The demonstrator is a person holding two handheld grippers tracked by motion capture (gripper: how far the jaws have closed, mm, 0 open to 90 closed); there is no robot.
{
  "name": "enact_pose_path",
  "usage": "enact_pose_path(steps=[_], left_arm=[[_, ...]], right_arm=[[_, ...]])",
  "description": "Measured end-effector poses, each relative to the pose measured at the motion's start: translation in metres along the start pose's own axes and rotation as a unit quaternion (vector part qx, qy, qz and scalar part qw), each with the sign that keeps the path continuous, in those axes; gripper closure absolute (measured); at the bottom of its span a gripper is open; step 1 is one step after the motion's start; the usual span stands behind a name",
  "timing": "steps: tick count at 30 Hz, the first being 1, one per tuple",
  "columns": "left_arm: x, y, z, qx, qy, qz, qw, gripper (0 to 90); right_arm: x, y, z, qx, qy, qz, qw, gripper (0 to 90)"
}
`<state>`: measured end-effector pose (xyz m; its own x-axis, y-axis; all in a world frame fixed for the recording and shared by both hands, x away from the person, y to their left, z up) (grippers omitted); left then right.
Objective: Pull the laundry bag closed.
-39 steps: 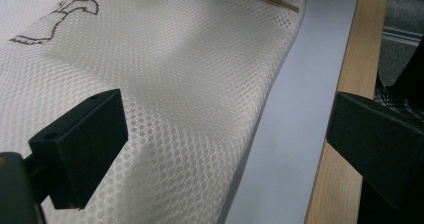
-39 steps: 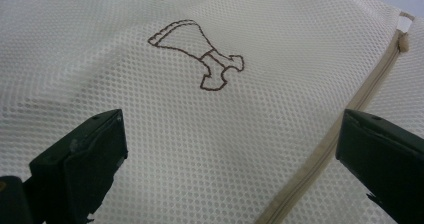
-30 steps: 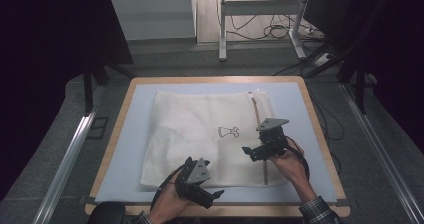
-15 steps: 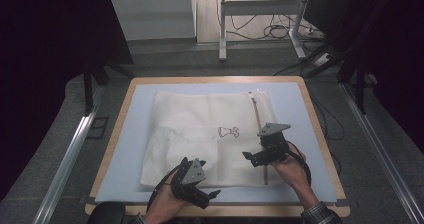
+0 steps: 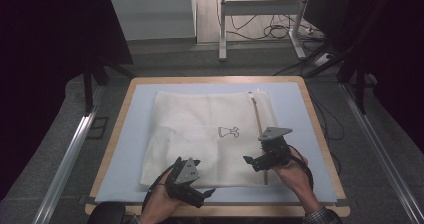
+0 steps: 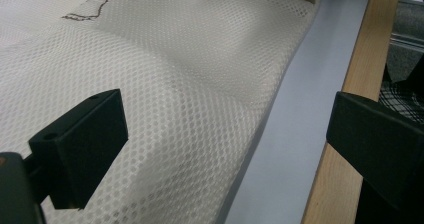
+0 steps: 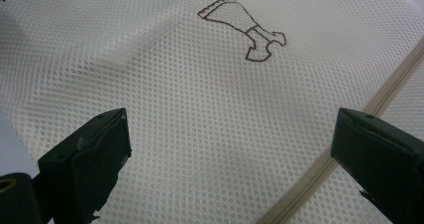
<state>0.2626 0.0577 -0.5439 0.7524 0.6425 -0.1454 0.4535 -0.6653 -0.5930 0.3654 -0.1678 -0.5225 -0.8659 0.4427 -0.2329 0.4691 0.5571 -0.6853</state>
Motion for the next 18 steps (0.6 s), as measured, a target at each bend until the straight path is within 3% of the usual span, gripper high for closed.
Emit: enact_pose_path(steps=[18], left_arm=[[0.01, -0.015, 0.006, -0.007, -0.008, -0.015, 0.9998, 2.7]], right_arm=[[0.009, -0.008, 0.008, 0.003, -0.005, -0.001, 1.0, 0.4]])
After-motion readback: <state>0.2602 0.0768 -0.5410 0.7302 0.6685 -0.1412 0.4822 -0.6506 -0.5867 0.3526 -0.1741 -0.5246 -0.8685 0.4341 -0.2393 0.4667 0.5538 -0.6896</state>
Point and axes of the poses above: each handheld gripper's, and its own axes: y roughly forward along the jaws, z roughly out of its underside, x roughly to its left, the point moved 6 cm from there along y, roughly forward along the jaws, and after that the axes turned 14 degrees about -y, right-handed, at the moved point
